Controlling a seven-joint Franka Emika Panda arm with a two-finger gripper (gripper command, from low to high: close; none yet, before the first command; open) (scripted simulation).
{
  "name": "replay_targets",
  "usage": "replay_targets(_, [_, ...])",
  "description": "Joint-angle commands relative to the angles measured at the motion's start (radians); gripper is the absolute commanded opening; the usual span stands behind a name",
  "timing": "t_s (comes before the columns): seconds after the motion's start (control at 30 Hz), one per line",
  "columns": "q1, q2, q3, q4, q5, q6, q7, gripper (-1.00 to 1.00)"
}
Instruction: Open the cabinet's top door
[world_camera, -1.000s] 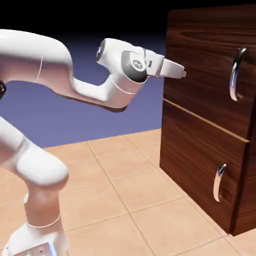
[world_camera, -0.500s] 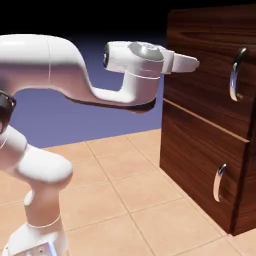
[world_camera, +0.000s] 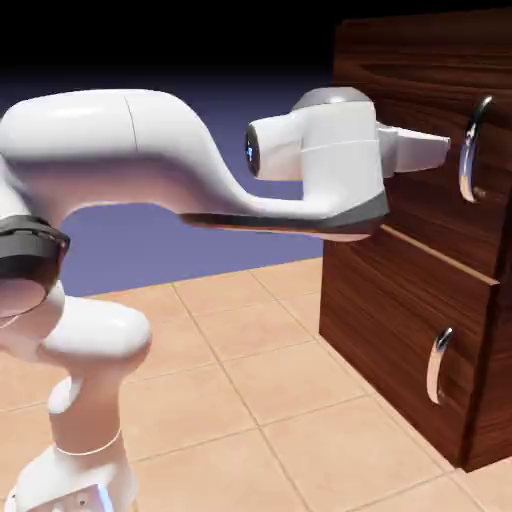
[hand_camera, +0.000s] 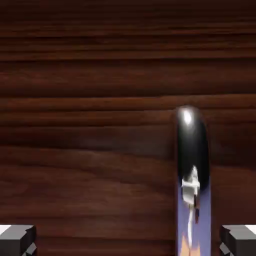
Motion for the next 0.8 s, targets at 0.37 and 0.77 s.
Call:
replay_targets(0.37, [0.255, 0.042, -0.202, 0.18, -0.136, -0.006, 0.102, -1.0])
replay_targets(0.77, [-0.143, 0.068, 0.096, -0.08, -0.011, -0.131, 0.107, -1.0])
